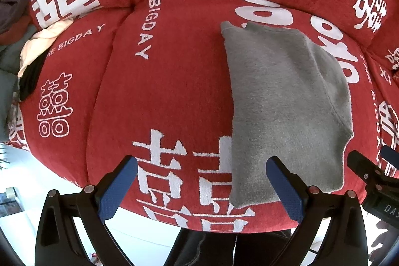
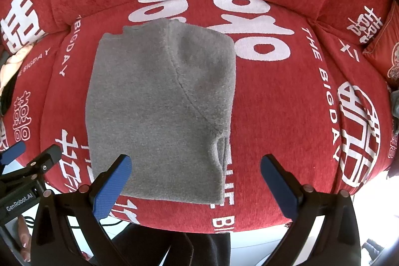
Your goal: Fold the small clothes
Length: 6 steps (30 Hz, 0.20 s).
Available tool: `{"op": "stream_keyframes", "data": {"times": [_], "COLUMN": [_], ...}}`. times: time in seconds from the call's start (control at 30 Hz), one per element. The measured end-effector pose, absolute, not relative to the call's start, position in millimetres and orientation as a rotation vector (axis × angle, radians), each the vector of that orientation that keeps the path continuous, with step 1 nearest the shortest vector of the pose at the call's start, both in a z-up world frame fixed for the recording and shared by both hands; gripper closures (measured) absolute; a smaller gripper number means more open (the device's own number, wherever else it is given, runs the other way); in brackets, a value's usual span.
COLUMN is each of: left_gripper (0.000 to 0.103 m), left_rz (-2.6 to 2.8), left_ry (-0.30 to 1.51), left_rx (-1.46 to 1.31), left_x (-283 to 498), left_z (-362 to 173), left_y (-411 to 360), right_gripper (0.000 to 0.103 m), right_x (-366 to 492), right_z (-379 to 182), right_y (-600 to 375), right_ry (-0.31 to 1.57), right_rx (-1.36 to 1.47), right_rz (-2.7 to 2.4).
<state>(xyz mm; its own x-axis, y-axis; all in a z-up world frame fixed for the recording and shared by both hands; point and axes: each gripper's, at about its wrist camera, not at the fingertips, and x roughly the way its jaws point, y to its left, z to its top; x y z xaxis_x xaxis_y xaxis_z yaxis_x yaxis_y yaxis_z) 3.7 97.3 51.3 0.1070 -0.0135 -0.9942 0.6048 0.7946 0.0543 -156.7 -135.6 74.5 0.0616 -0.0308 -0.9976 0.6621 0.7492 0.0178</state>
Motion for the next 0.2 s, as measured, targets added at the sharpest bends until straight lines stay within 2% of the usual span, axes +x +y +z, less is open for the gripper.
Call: {"op": "stream_keyframes", "data": {"times": [0.2], "left_gripper": [0.000], "left_rz": [-0.505], "left_ry": [1.372], "left_rx": [0.529], "left_x": [0.6], "left_z": [54.9], "left_y": [95.7], "right_gripper": [0.000], "right_x": [-157.6], "right_z": [72.6], "right_y": [-137.5], "right_ry": [1.432], "right_rx": [0.560], "right_rz": [-0.569]}}
